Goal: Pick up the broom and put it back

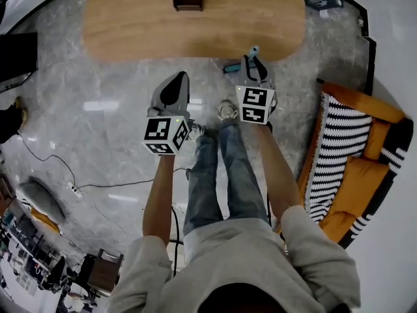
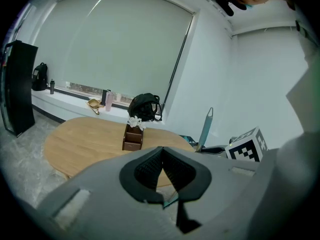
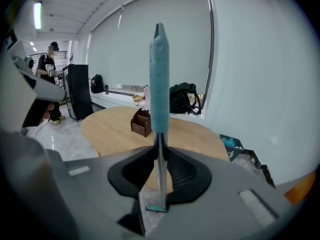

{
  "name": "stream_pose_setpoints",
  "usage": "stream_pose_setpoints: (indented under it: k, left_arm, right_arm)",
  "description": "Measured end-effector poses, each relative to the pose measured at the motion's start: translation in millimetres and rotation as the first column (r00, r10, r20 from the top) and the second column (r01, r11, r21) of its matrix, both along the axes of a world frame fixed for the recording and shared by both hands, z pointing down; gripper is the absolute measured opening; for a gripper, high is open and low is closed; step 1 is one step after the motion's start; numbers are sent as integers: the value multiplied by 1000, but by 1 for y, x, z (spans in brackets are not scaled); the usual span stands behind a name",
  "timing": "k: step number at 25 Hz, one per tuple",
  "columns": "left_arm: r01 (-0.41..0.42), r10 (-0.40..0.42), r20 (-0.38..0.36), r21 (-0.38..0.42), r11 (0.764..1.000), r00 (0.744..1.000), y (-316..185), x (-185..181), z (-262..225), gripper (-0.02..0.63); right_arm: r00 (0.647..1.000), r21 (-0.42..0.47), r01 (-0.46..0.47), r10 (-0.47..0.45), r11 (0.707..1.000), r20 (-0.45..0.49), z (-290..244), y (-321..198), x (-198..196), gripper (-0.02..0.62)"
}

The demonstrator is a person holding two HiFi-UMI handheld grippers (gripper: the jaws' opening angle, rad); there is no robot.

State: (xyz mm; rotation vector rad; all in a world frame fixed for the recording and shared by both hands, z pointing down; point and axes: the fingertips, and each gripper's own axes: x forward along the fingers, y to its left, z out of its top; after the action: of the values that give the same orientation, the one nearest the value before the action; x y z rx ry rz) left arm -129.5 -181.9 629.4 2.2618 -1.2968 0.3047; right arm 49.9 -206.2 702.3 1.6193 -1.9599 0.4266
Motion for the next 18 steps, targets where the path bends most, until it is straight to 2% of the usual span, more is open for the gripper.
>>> stream_pose_setpoints:
  k: [6,11,18]
  left_arm:
    - [22,-22,0,-6,1000,1000,-4,-9,3,0]
    - [29,-29,-2,-9,1000,1000,-7,-12,5,0]
    - [29,-29,-5,-11,1000,1000,-4,-11,5,0]
  right_arm:
    - [1000,4,21,-21,1000,-17,3,-6,-7,88]
    - [999,-20,47,-48,999,-16,12,-5,-12,152]
    - [995,-27,96,-97,995,-36,13,0,-27,158]
